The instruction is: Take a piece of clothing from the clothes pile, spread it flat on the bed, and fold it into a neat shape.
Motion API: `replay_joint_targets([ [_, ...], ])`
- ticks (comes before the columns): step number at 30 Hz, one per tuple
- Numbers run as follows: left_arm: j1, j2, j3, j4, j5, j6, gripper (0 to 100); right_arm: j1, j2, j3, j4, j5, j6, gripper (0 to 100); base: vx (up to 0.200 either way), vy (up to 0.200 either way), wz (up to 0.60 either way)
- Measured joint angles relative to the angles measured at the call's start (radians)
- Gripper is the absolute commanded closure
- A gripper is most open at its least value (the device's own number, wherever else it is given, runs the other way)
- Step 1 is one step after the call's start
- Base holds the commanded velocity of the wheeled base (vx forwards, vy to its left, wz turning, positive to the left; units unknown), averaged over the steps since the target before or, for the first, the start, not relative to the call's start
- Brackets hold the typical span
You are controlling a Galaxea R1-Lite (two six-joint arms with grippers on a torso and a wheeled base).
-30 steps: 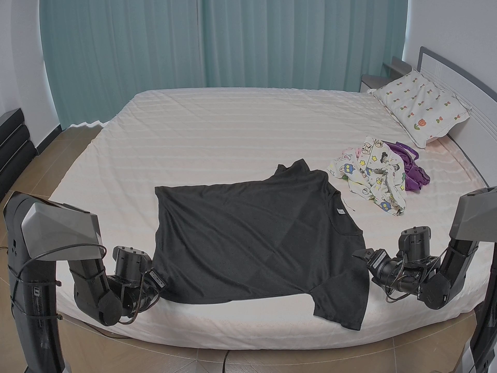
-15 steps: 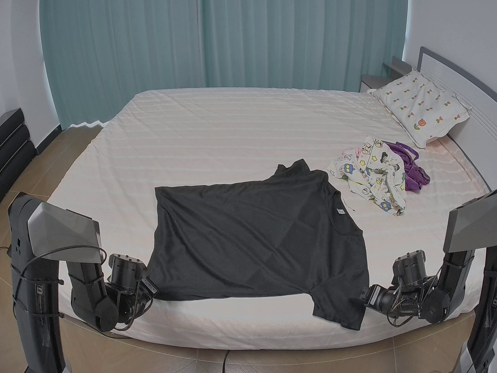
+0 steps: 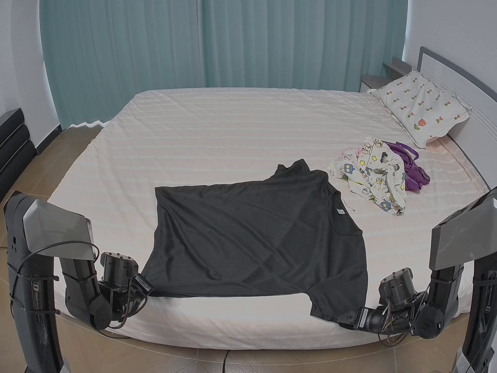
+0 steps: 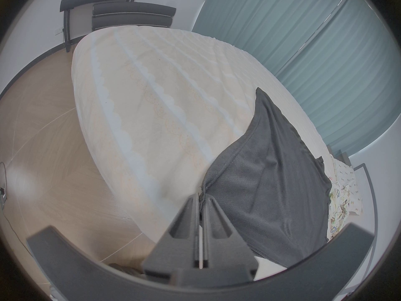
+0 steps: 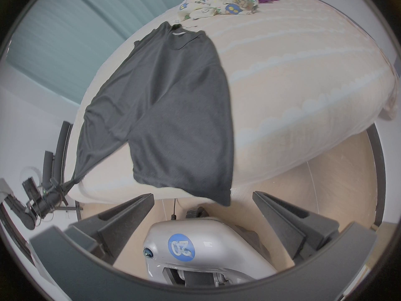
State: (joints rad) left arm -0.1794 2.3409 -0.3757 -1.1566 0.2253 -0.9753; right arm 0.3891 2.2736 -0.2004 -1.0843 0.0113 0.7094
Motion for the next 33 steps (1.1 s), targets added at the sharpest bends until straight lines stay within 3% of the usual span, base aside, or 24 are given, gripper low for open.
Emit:
replay_joint_targets([
  [7, 0.001, 0.0, -0.002, -0.001, 0.0, 0.0, 100, 0.045, 0.061, 0.037, -0.173, -0.014, -0.018, 0, 0.0, 0.0, 0.0],
  [14, 0.001, 0.0, -0.004, -0.001, -0.001, 0.0, 100, 0.055, 0.161, 0.106, -0.463, -0.018, -0.072, 0, 0.0, 0.0, 0.0],
  [33, 0.001, 0.0, -0.006, -0.001, -0.002, 0.0, 100, 0.023, 0.239, 0.128, -0.469, 0.003, -0.097, 0, 0.0, 0.0, 0.0],
])
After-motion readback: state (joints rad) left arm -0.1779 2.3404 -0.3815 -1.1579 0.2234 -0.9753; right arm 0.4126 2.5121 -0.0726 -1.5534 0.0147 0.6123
